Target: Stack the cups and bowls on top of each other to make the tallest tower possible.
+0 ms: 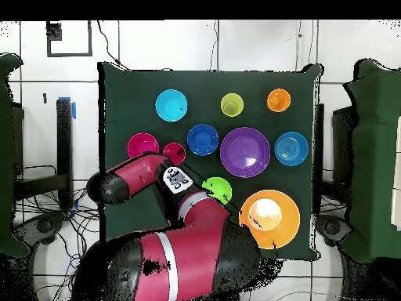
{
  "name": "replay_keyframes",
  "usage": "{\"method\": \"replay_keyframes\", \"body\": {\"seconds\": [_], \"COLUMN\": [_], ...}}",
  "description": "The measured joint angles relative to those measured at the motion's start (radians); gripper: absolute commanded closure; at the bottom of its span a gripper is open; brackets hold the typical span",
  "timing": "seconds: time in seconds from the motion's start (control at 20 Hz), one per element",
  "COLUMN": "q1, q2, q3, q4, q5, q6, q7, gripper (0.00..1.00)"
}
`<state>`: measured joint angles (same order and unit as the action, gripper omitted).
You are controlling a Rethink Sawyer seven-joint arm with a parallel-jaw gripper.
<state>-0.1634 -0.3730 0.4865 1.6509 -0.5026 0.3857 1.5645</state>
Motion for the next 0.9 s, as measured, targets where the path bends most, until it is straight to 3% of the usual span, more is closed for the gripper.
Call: {"method": "replay_keyframes", "body": {"seconds": [0.9], "q1": [-0.017], "q2": [-0.139], "q3": [0.001], "q4": [0.015], "q5": [0.015], "q6": [0.007], "q7": [0.000], "gripper": [0.00]}}
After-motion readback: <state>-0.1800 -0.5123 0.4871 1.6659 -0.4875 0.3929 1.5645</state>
